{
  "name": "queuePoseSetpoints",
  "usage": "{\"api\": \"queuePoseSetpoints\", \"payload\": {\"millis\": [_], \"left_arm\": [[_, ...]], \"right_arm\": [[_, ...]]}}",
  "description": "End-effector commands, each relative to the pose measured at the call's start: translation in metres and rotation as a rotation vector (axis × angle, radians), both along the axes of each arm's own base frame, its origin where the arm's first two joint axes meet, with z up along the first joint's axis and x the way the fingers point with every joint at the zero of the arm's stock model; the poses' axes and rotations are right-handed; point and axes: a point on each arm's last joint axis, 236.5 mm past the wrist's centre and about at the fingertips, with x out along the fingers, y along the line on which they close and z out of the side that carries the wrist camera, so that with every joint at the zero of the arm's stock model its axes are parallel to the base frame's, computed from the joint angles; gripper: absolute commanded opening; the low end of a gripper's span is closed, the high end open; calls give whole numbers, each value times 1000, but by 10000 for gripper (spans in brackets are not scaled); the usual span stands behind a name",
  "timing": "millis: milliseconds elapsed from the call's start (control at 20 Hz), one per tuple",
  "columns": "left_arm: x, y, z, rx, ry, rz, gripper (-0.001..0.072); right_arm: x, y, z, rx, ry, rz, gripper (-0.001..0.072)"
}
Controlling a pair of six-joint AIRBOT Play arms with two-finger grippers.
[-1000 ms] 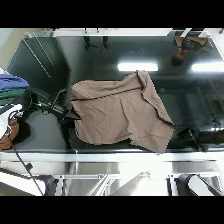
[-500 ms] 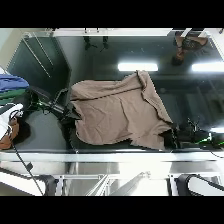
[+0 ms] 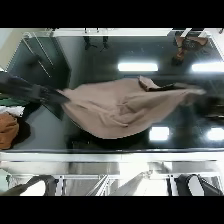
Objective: Fold the shirts.
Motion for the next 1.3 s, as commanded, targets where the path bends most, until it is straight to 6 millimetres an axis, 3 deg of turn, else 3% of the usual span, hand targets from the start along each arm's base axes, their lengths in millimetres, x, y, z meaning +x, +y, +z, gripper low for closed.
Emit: {"api": "queuePoseSetpoints", "payload": {"millis": [0,100,250,400,500,600,700,850,950,1100,1250], "left_arm": [[-70,-2,138,40,-537,103,27],[-94,2,193,183,-811,244,27],[-97,6,234,276,-971,329,27],[-60,23,228,191,-831,319,28],[-31,29,199,116,-683,271,28],[-3,27,158,57,-516,216,27],[29,23,108,37,-371,195,27],[73,23,23,56,-216,196,27],[104,36,-43,76,-88,266,27],[135,61,-134,93,119,380,28],[159,75,-189,70,280,420,26]], "right_arm": [[-66,20,123,-198,-427,-237,27],[-75,30,166,-366,-545,-372,27],[-61,17,216,-566,-643,-573,26],[-40,-7,247,-643,-701,-619,26],[-12,-28,236,-607,-639,-558,26],[37,-40,194,-618,-512,-452,26],[91,-28,134,-645,-373,-301,26],[177,1,37,-678,-174,-180,26],[228,5,-38,-676,-17,-154,26],[271,-6,-138,-608,201,-120,26],[285,-17,-201,-555,334,-104,26]]}}
